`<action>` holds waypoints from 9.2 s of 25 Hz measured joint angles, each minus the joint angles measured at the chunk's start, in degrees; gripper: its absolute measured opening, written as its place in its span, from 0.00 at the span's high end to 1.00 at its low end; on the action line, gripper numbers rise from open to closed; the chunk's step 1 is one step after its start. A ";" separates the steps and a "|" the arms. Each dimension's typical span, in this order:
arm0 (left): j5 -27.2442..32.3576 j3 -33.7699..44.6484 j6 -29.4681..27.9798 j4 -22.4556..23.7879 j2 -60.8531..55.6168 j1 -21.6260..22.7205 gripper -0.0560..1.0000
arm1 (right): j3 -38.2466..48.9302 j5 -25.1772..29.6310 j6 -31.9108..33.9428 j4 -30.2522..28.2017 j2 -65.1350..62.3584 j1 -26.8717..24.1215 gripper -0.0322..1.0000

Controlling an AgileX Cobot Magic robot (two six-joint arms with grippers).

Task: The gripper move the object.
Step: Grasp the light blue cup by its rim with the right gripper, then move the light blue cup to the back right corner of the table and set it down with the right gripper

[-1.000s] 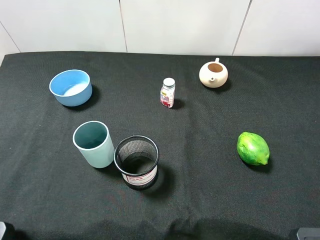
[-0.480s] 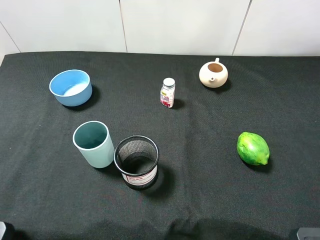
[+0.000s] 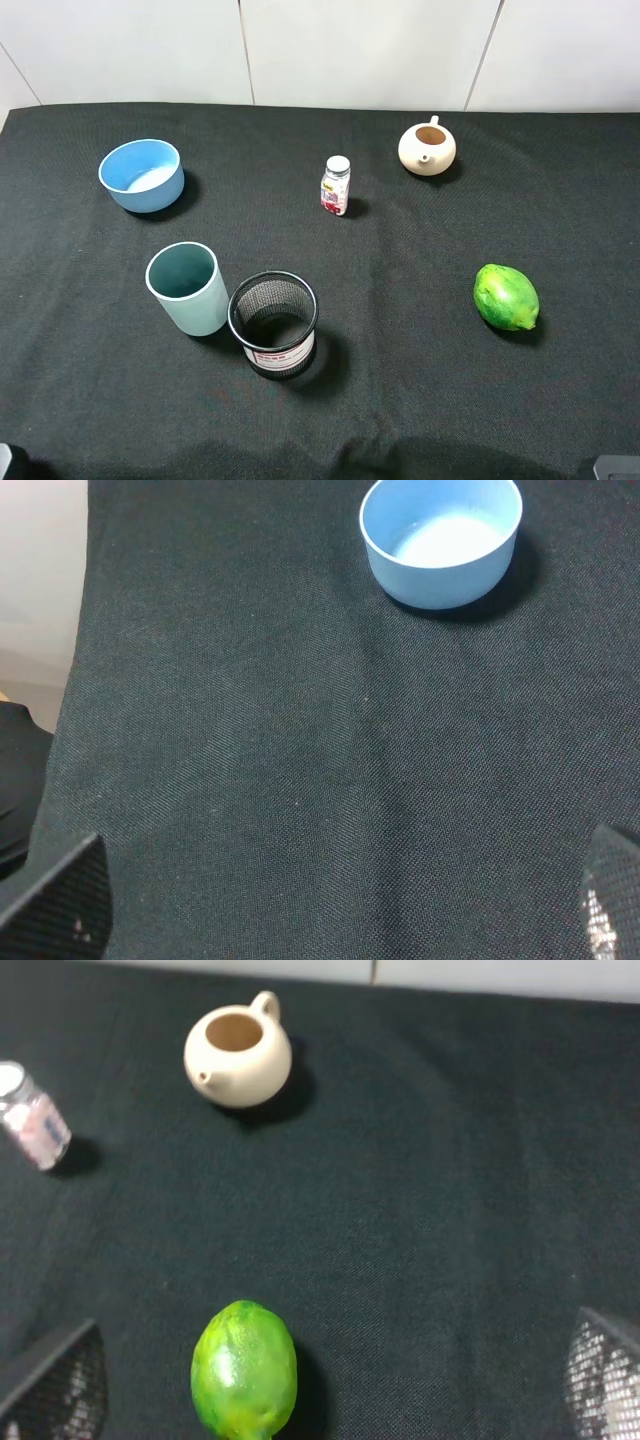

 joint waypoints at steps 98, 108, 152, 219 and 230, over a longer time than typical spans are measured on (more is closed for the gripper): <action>0.00 0.00 0.00 0.00 -0.04 0.00 0.01 | -51.66 -4.32 -3.85 9.31 91.17 51.95 0.30; 0.00 0.00 0.00 0.00 -0.04 0.00 0.01 | -51.66 -7.66 -3.85 11.65 94.57 51.95 0.30; 0.00 0.00 0.00 0.00 -0.04 0.00 0.01 | -51.68 -11.67 11.67 4.35 102.83 55.00 0.30; 0.00 0.00 0.00 0.00 -0.04 0.00 0.01 | -51.90 -5.83 14.00 3.71 95.35 55.26 0.94; 0.00 0.00 0.00 0.00 -0.04 0.00 0.01 | -62.12 5.40 14.05 0.70 95.29 53.96 0.94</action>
